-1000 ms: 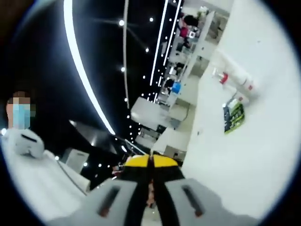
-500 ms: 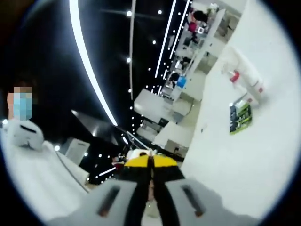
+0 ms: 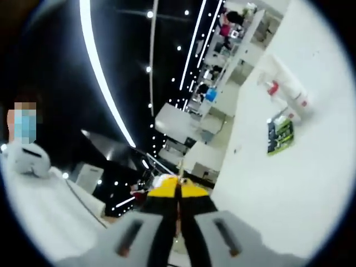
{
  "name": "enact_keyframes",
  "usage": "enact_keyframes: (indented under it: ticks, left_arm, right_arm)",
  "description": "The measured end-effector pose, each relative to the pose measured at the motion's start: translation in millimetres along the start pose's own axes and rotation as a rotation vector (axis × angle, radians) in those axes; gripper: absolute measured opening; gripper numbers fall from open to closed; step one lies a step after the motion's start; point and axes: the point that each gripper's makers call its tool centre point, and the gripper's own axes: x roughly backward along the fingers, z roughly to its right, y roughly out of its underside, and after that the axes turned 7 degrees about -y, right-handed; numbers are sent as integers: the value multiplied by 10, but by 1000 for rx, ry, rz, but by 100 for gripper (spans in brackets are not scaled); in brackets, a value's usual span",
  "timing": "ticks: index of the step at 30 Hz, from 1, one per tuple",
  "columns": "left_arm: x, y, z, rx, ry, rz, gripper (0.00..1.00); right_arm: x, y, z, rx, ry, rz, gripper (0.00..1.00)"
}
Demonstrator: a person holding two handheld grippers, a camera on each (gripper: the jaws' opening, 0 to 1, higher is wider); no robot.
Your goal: Arrange the skincare products in the storage area until every visible bottle or jar stands upright without overlapping.
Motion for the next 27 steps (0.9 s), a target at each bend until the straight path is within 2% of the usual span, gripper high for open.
enact_keyframes:
  ticks: [2, 5, 7, 9, 11, 14, 16, 22, 27]
  left_arm:
    - [-2, 35, 7, -38, -4, -20, 3]
    - [15, 52, 14, -29, 2, -36, 1]
    - [27, 67, 16, -72, -13, -34, 1]
    - [36, 54, 4, -76, -24, -24, 1]
    - [51, 21, -9, -61, -31, -5, 0]
    - [96, -110, 2, -9, -19, 73, 0]
    - [115, -93, -10, -5, -23, 68, 0]
    - [155, -2, -65, 8, -49, 59, 0]
    - [198, -29, -144, 49, -73, 99, 0]
  right_arm:
    - [32, -26, 16, -15, 4, 21, 0]
    - [55, -20, 27, -25, 4, 28, 0]
    - [45, -2, 17, -30, 1, 28, 0]
    - [33, 8, 17, -27, -3, 34, 1]
    - [10, 25, 24, -34, -3, 34, 2]
    - [-2, 83, 41, -40, 4, 20, 6]
    - [8, 108, 27, -43, -2, 13, 1]
    - [47, 205, 42, -57, -1, -7, 1]
    - [45, 183, 95, -59, 13, 20, 4]
